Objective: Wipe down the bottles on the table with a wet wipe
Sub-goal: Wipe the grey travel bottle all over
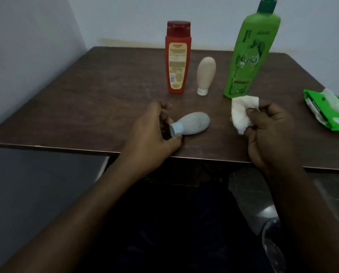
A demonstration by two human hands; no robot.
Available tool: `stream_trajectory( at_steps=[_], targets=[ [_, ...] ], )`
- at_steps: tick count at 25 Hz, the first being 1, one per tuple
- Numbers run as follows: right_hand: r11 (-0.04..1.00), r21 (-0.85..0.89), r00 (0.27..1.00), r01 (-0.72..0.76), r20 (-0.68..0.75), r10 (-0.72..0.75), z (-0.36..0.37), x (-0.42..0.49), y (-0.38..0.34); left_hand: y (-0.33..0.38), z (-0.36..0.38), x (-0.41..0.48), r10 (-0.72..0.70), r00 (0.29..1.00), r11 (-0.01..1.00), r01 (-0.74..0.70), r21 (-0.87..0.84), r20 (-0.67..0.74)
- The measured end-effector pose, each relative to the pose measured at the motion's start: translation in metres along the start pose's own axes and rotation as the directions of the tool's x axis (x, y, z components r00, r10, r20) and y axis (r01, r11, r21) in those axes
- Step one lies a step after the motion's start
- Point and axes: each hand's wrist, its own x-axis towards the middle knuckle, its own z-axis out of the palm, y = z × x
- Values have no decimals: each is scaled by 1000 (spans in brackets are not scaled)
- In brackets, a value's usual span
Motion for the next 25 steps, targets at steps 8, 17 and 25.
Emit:
stream_trajectory(
  at_steps=[8,17,25],
  targets=[
    [320,-654,718,685,533,-446,31,-25,4,-23,8,-1,175,982,984,-177,-16,-72],
    [94,-625,616,775,712,-338,33,-35,6,-28,13,-4,271,954,962,-275,-9,-130],
    [52,-509,502,859,818,-280,41,-51,7,-24,15,-10,159,980,963,-181,-199,-123]
  ],
)
